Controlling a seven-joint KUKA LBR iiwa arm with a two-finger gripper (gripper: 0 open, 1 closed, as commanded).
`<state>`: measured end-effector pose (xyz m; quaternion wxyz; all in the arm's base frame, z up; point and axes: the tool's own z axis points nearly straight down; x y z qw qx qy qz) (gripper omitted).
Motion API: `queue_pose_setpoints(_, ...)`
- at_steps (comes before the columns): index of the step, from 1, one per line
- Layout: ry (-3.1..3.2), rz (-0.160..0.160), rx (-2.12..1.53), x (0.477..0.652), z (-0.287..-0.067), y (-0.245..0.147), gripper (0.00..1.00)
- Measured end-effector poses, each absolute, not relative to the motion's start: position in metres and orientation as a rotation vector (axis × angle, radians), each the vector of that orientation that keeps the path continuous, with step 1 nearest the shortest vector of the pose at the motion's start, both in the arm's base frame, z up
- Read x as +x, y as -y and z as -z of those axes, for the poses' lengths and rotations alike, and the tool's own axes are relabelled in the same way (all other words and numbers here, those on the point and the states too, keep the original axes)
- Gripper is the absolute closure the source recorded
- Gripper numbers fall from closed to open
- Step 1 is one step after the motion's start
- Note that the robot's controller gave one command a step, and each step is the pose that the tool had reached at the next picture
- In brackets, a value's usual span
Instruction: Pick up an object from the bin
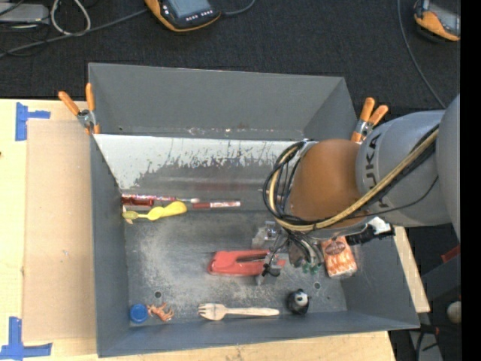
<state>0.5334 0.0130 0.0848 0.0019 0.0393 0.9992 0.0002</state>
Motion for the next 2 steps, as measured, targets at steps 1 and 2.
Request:
queue_pose_setpoints(1, -3.135, -0.001, 0.124, 0.533, -0.085, -0.013, 1.00)
queue_pose_setpoints(2, -3.143, -0.001, -0.071, 0.558, -0.122, -0.007, 1.00)
